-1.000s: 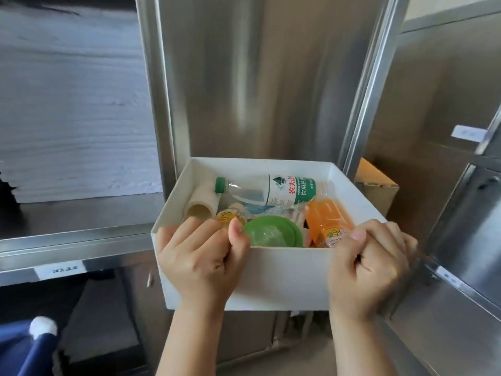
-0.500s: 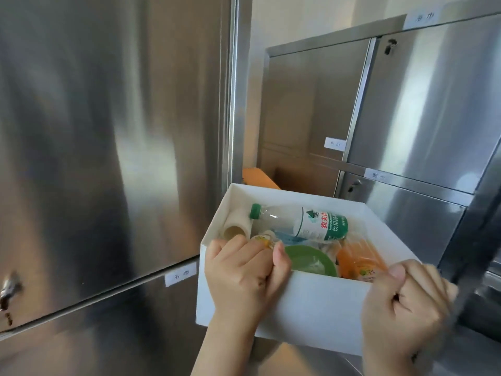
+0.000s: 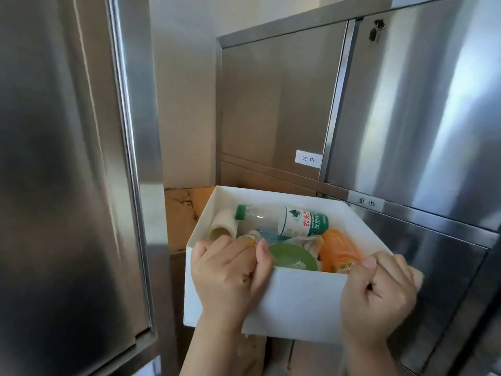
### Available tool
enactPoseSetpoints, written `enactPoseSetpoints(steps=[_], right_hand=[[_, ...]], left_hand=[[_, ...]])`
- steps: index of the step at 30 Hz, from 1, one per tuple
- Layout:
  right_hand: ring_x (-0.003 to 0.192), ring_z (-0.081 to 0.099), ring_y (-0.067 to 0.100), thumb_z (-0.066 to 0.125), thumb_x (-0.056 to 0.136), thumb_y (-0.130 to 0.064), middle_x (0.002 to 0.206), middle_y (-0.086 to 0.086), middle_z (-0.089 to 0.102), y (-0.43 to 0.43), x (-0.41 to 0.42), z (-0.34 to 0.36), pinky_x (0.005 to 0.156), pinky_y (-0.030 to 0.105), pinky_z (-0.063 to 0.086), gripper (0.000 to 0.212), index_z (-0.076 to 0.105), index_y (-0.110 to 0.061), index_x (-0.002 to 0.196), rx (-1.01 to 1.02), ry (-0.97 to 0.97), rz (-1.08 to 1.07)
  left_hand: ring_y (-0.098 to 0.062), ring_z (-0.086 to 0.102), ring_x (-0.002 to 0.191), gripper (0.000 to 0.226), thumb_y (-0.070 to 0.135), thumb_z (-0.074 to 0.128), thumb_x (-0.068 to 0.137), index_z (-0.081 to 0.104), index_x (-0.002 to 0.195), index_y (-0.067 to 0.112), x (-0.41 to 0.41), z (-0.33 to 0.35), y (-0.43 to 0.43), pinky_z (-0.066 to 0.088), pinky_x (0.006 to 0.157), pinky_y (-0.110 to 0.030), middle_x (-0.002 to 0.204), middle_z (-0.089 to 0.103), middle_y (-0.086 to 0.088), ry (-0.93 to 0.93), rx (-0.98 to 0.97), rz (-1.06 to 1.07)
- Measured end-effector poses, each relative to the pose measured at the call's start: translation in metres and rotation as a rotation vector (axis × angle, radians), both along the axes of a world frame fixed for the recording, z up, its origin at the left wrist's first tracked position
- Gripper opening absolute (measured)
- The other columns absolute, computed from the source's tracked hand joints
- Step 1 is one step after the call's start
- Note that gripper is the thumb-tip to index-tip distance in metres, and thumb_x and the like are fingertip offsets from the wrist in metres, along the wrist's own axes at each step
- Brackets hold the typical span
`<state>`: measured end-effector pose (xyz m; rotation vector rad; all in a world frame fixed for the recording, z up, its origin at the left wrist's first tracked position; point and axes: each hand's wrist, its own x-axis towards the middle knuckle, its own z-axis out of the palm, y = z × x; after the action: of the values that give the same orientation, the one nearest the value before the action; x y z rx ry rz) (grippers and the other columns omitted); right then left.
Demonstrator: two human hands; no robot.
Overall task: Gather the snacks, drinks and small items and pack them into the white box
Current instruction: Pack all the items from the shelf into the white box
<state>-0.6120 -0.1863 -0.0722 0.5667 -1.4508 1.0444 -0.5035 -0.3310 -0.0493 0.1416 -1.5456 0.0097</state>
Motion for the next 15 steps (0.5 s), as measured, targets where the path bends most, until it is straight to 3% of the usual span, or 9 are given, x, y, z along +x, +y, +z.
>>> enactPoseSetpoints(steps=[15], right_hand=[[0.052, 0.034, 0.024, 0.038, 0.090, -0.011, 0.045, 0.005, 0.041, -0.140, -0.126, -0.033, 0.062, 0.031, 0.024, 0.049, 0.037, -0.006, 0.041, 0.114, -0.033, 0.370]], left_hand=[[-0.013, 0.033, 0.054, 0.053, 0.021, 0.043, 0.096, 0.043, 0.043, 0.017, -0.084, -0.041, -0.096, 0.015, 0.060, -0.025, 0.046, 0.049, 0.004, -0.029, 0.082, 0.402]])
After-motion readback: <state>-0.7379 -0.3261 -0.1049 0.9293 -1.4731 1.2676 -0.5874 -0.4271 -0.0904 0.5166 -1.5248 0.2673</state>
